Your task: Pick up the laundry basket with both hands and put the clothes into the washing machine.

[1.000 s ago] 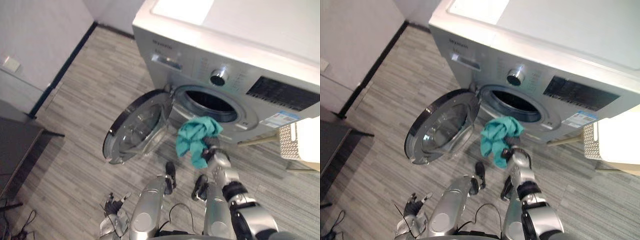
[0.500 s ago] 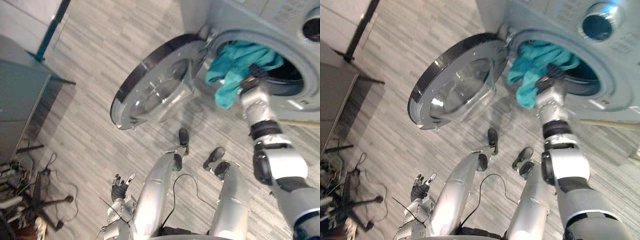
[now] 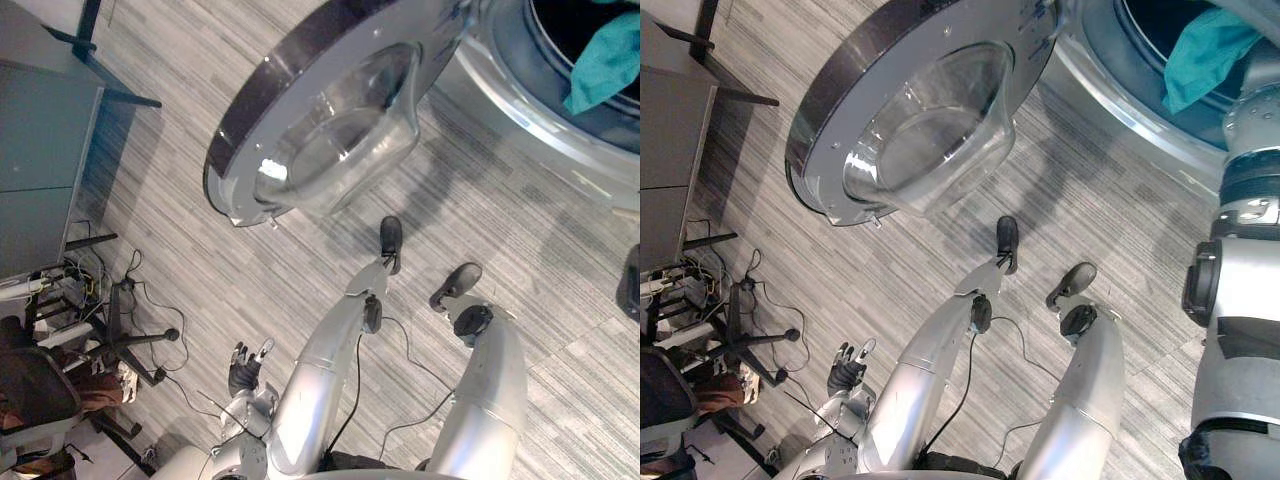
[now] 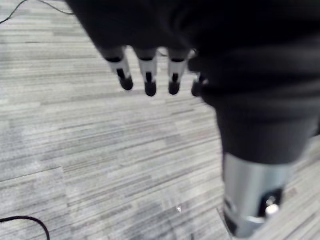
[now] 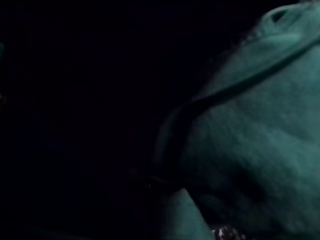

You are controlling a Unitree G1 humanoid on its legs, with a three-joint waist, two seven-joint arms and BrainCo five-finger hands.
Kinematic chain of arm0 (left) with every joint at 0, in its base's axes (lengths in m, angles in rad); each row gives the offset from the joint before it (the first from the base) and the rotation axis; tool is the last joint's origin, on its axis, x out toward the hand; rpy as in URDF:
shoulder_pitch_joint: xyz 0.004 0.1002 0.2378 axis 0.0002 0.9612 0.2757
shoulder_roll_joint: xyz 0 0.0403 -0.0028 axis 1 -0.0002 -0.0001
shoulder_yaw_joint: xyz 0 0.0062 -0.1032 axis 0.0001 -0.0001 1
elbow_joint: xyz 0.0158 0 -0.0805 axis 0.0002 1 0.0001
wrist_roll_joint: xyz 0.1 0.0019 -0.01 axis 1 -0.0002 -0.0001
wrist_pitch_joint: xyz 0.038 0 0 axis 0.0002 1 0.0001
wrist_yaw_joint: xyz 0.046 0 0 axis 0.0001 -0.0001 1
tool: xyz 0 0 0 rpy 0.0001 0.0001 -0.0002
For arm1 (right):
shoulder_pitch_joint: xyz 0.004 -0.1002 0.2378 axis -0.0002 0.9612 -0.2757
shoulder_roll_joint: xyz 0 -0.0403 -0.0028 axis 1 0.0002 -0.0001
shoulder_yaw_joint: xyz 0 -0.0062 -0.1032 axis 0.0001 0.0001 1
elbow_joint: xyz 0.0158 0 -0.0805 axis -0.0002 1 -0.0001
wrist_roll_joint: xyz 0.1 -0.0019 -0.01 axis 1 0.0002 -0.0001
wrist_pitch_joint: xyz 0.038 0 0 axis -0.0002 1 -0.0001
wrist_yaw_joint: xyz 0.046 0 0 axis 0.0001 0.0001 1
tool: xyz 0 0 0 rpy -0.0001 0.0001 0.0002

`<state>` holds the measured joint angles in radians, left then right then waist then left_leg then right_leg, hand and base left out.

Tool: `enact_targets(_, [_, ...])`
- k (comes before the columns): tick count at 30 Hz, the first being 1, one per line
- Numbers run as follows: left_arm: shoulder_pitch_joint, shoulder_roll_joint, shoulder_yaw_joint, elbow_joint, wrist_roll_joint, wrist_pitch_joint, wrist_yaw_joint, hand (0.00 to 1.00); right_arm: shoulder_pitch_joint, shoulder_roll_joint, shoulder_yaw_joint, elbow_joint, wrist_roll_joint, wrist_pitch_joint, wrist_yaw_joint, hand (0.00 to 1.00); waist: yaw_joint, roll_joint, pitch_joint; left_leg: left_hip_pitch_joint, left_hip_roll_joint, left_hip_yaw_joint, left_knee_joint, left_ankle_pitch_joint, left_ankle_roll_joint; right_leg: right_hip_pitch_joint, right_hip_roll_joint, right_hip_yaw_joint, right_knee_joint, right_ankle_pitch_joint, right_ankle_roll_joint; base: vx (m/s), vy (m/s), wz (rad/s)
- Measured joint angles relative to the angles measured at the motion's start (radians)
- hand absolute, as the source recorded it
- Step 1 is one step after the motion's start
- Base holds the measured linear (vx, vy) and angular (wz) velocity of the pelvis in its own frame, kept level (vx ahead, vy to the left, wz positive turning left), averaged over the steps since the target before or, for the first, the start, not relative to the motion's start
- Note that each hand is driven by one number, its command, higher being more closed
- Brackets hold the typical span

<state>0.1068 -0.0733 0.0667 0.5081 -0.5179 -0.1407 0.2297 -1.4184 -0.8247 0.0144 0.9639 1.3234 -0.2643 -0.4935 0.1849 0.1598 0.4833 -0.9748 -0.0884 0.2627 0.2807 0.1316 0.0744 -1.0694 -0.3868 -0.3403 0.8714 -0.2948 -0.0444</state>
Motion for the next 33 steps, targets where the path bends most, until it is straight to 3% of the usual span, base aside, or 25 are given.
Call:
enact_targets(8, [-0.015,0.000,-0.028,0.014,-0.019,0.002,0.042,0.00,-0.070,-0.001,-0.050,-0.151,0.082,-0.184,-0.092,1.00,0.005,0.034,0.015,-0.031,0.004,0.012,0.001,0.018,0.016,-0.035,0.002,0.006,0.008,0.004,-0.005,-0.08,0.028,0.00])
enact_targets(9, [-0.015,0.000,-0.028,0.016,-0.019,0.002,0.045,0.00,-0.070,0.001,-0.049,-0.161,0.082,-0.205,-0.099,0.00,0.005,0.034,0.015,-0.034,0.006,0.012,0.001,0.018,0.016,-0.036,0.005,0.002,0.006,0.006,-0.007,-0.04,0.020,-0.06])
enact_targets(12, [-0.014,0.000,-0.031,0.022,-0.020,-0.004,0.062,0.00,-0.107,0.047,-0.036,-0.163,0.074,-0.313,-0.134,0.00,-0.007,0.033,0.015,-0.043,0.017,0.012,0.001,0.026,0.029,-0.035,0.020,-0.006,-0.009,0.012,-0.011,-0.05,0.024,-0.10])
enact_targets(14, [-0.013,0.000,-0.033,0.022,-0.020,-0.018,0.063,0.00,-0.117,0.066,-0.020,-0.163,0.061,-0.350,-0.161,0.00,-0.013,0.033,0.015,-0.043,0.020,0.012,0.001,0.026,0.029,-0.035,0.023,-0.007,-0.012,0.012,-0.011,-0.03,0.009,-0.06])
enact_targets(18, [-0.006,0.000,-0.032,0.021,-0.020,-0.042,0.063,0.00,-0.121,0.111,0.005,-0.154,0.009,-0.371,-0.188,0.00,-0.030,0.032,0.016,-0.036,0.034,0.012,0.002,0.026,0.029,-0.022,0.036,-0.012,-0.018,0.011,-0.012,-0.04,-0.006,-0.03])
enact_targets(21, [-0.002,0.001,-0.032,0.021,-0.020,-0.043,0.059,0.00,-0.120,0.125,0.003,-0.113,-0.043,-0.359,-0.188,0.00,-0.031,0.032,0.016,-0.024,0.037,0.012,0.005,0.026,0.029,-0.011,0.038,-0.013,-0.016,0.009,-0.015,-0.05,-0.023,0.01])
enact_targets(24, [0.003,0.001,-0.028,0.021,-0.020,-0.042,0.058,0.00,-0.107,0.136,-0.054,-0.113,-0.064,-0.315,-0.179,0.00,-0.029,0.032,0.016,-0.023,0.039,0.011,0.014,0.026,0.030,-0.007,0.039,-0.012,-0.013,0.009,-0.016,-0.06,-0.009,0.04])
enact_targets(28, [0.004,0.002,-0.029,0.027,-0.020,-0.041,0.055,0.00,-0.017,0.138,-0.177,-0.113,-0.160,-0.163,-0.165,0.00,-0.017,0.032,0.016,0.012,0.038,0.011,0.019,0.025,0.031,0.037,0.038,-0.010,-0.017,0.009,-0.015,-0.06,0.013,0.08])
enact_targets(29, [0.006,0.002,-0.029,0.033,-0.020,-0.042,0.054,0.00,0.006,0.137,-0.175,-0.111,-0.179,-0.097,-0.127,0.00,-0.016,0.032,0.016,0.026,0.037,0.012,0.019,0.023,0.032,0.050,0.038,-0.005,-0.019,0.009,-0.015,-0.06,0.014,-0.02])
enact_targets(32, [0.010,0.003,-0.029,0.035,-0.020,-0.043,0.052,0.00,0.055,0.128,-0.101,-0.100,-0.278,0.033,-0.042,0.00,-0.020,0.032,0.016,0.059,0.037,0.016,0.016,0.020,0.035,0.078,0.039,0.001,-0.024,0.009,-0.015,-0.07,0.007,-0.06])
enact_targets(33, [0.010,0.004,-0.029,0.035,-0.020,-0.044,0.052,0.00,0.055,0.122,-0.069,-0.082,-0.295,0.048,-0.026,0.00,-0.022,0.032,0.016,0.066,0.037,0.015,0.014,0.020,0.035,0.083,0.040,0.001,-0.025,0.009,-0.015,-0.07,-0.003,-0.02])
